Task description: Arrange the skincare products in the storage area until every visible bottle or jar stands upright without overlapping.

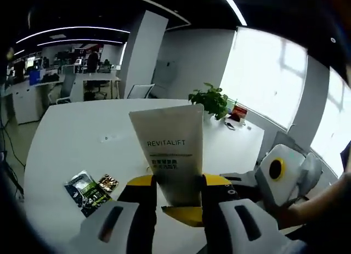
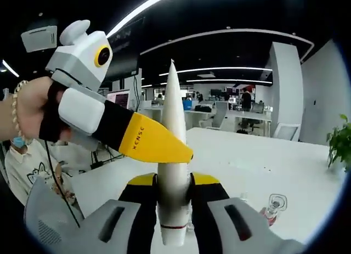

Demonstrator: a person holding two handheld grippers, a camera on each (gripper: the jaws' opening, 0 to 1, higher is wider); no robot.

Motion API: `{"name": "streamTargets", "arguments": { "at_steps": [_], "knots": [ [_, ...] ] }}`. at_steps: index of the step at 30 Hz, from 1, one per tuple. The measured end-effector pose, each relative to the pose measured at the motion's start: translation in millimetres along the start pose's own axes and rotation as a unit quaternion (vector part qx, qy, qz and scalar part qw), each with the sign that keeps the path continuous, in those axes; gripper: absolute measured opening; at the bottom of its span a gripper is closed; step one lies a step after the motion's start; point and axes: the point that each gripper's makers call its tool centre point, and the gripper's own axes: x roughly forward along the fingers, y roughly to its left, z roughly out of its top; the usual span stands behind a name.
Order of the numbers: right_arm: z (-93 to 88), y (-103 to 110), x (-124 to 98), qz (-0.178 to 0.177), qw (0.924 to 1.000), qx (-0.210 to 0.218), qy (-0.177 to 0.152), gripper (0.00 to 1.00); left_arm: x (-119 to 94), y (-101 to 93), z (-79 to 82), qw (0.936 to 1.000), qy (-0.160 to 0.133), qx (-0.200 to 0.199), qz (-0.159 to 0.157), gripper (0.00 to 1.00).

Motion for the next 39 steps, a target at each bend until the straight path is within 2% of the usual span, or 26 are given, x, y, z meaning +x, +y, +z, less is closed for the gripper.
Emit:
{"name": "streamTargets", "arguments": {
  "at_steps": [3,5,6,11,15,16,17,18,19,22,23,24,25,29,30,33,35,36,38,39],
  "knots": [
    [1.7,1.2,-4.4,0.005,0.9996,0.027,0.003,0.22,-2.9,-7.0,1.2,1.0000,-0.002,0.006,-0.001,0.27],
    [3.7,4.7,-7.3,0.029,0.9978,0.060,0.000,0.21,-5.8,-11.0,2.5,0.9999,-0.006,0.011,-0.002,0.27],
    [7.4,6.2,-11.2,0.044,0.9951,0.089,-0.007,0.20,-7.5,-12.8,4.1,0.9999,-0.012,0.007,-0.004,0.28],
    [9.6,8.3,-21.6,0.085,0.9860,0.143,-0.013,0.18,-10.6,-21.3,6.0,0.9994,-0.022,0.008,-0.027,0.29],
    [13.9,14.9,-31.5,0.139,0.9670,0.210,-0.038,0.18,-17.0,-28.8,9.2,0.9976,-0.029,-0.001,-0.063,0.28],
    [14.9,16.7,-33.1,0.149,0.9646,0.214,-0.039,0.18,-19.1,-30.4,9.6,0.9969,-0.032,0.001,-0.072,0.27],
    [17.3,21.1,-37.1,0.176,0.9593,0.217,-0.044,0.18,-22.4,-35.1,11.0,0.9959,-0.036,0.000,-0.083,0.27],
    [18.4,22.0,-39.0,0.184,0.9579,0.215,-0.048,0.18,-24.6,-38.6,11.1,0.9951,-0.035,0.007,-0.092,0.27],
    [21.8,23.7,-43.3,0.206,0.9504,0.225,-0.058,0.18,-27.6,-42.9,13.2,0.9932,-0.038,0.021,-0.108,0.27],
    [33.7,27.0,-57.2,0.266,0.9256,0.255,-0.087,0.18,-35.2,-52.5,18.0,0.9872,-0.044,0.017,-0.153,0.23],
    [36.6,29.3,-62.8,0.291,0.9164,0.260,-0.090,0.18,-38.4,-55.5,19.9,0.9833,-0.044,0.026,-0.175,0.22],
    [38.5,29.8,-66.2,0.304,0.9113,0.262,-0.091,0.18,-39.4,-53.5,22.1,0.9833,-0.047,0.031,-0.173,0.22],
    [39.3,33.5,-71.5,0.328,0.9043,0.259,-0.086,0.18,-42.1,-61.2,23.9,0.9793,-0.047,0.038,-0.193,0.21],
    [45.7,44.0,-81.4,0.368,0.8962,0.230,-0.090,0.18,-46.8,-71.8,28.7,0.9705,-0.044,0.053,-0.231,0.21],
    [49.6,48.4,-85.9,0.386,0.8866,0.237,-0.094,0.18,-47.4,-74.4,29.8,0.9691,-0.044,0.053,-0.237,0.20],
    [55.4,53.0,-93.7,0.416,0.8694,0.247,-0.101,0.18,-50.9,-86.2,33.4,0.9624,-0.046,0.054,-0.262,0.19],
    [56.3,52.6,-95.8,0.424,0.8658,0.246,-0.102,0.18,-51.9,-92.7,32.2,0.9583,-0.043,0.063,-0.275,0.18],
    [56.9,54.4,-98.9,0.436,0.8591,0.250,-0.099,0.18,-52.1,-94.9,30.7,0.9563,-0.039,0.073,-0.281,0.18],
    [58.2,54.9,-101.7,0.443,0.8553,0.249,-0.101,0.18,-52.3,-99.5,30.3,0.9524,-0.035,0.085,-0.291,0.17],
    [59.5,55.9,-105.3,0.453,0.8494,0.252,-0.100,0.18,-52.6,-103.4,30.9,0.9493,-0.034,0.086,-0.300,0.17]
  ]
}}
